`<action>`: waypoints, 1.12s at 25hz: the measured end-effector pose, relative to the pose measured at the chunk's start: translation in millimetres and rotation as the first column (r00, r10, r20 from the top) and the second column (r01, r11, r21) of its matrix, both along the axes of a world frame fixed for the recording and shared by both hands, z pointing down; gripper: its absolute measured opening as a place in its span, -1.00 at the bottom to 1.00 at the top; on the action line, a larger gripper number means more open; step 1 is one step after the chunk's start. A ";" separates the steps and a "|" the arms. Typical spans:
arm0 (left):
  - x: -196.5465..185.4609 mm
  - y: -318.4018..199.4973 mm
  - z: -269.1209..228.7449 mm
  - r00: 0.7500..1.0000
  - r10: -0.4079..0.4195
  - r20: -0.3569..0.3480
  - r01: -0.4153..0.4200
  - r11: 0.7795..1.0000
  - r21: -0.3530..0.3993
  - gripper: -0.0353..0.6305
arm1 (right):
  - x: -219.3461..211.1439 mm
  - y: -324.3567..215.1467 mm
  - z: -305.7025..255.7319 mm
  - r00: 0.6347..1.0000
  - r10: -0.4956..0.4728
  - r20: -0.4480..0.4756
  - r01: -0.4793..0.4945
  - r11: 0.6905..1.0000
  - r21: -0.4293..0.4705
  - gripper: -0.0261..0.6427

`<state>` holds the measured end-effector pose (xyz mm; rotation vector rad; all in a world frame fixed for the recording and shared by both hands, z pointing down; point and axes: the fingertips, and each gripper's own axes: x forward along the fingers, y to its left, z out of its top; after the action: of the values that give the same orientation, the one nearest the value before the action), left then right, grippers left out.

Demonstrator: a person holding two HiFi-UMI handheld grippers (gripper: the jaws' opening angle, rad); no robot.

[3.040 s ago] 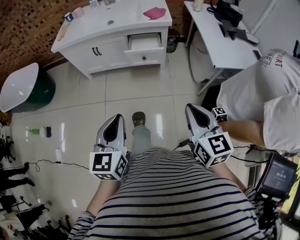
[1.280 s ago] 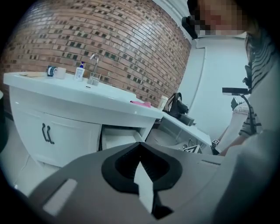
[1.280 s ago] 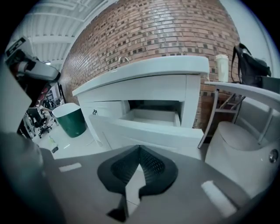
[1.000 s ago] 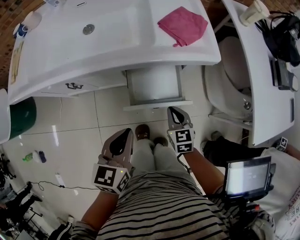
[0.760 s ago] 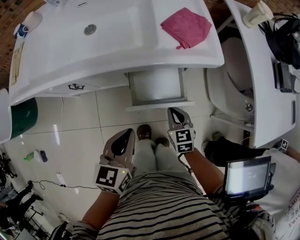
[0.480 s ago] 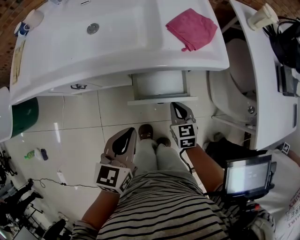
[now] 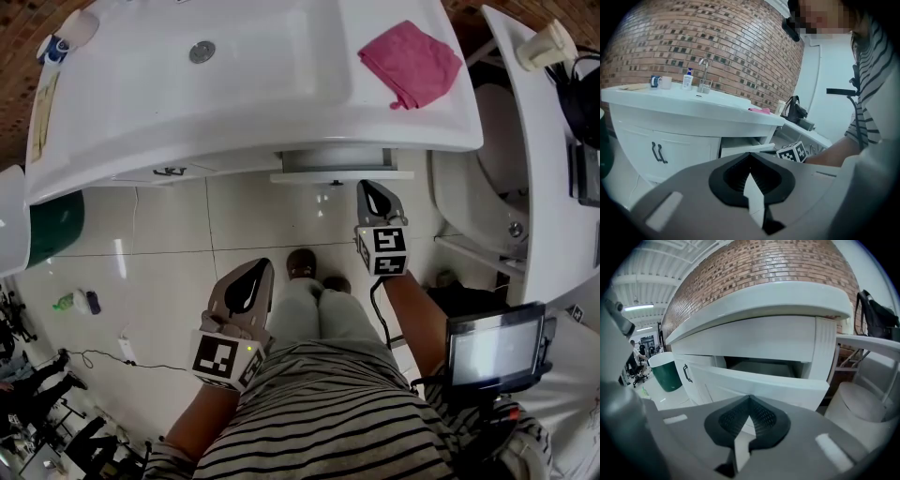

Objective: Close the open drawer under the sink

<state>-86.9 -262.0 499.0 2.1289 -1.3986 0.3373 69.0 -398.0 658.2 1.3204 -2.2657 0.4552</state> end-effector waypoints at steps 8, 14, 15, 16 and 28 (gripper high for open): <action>-27.4 5.0 2.1 0.998 -0.053 0.031 0.053 0.999 -0.004 -0.85 | -4.6 -43.6 0.3 1.000 0.027 -0.006 -0.027 0.999 0.033 -0.92; -44.1 16.4 0.1 0.994 -0.095 0.046 0.096 0.995 -0.005 -0.85 | -5.9 -74.6 2.3 0.999 0.038 -0.031 -0.037 0.998 0.051 -0.92; -46.4 18.4 -0.3 0.993 -0.103 0.048 0.104 0.995 -0.003 -0.85 | -5.7 -75.8 2.5 0.999 0.036 -0.032 -0.034 0.998 0.052 -0.92; -48.3 20.5 -0.9 0.993 -0.111 0.050 0.111 0.994 -0.001 -0.85 | -5.4 -76.0 3.1 0.999 0.035 -0.030 -0.034 0.998 0.053 -0.92; -60.6 90.6 -75.6 0.968 -0.230 0.098 0.227 0.973 0.045 -0.85 | -21.2 44.4 -133.1 0.987 -0.116 0.114 0.108 0.991 0.077 -0.92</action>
<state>-147.4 -171.4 423.4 1.9732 -1.7006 0.3378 47.8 -353.6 525.1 1.2206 -2.4603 0.4280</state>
